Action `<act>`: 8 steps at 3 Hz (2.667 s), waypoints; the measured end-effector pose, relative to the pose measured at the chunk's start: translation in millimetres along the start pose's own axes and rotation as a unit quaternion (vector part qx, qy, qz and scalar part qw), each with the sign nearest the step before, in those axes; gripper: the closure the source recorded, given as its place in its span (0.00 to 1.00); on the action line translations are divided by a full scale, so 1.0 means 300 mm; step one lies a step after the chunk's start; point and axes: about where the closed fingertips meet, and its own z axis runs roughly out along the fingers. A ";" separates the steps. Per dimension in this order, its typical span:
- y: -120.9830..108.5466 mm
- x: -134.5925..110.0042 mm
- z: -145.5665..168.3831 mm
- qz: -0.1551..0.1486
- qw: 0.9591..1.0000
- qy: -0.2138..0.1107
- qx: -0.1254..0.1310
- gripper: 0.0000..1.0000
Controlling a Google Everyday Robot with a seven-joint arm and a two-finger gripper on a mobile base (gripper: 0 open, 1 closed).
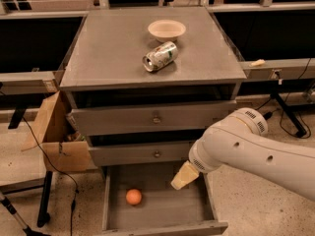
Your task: Pick orange from bottom drawer and place on counter
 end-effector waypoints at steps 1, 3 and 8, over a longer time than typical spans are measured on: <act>-0.021 0.001 0.042 0.017 1.000 -0.007 -0.011 0.00; 0.047 -0.017 0.442 0.081 0.995 -0.044 -0.043 0.00; 0.479 -0.262 1.164 0.148 0.975 0.009 -0.166 0.00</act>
Offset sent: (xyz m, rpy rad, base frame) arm 0.0583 0.0221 -0.1156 0.2468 0.0408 -0.2317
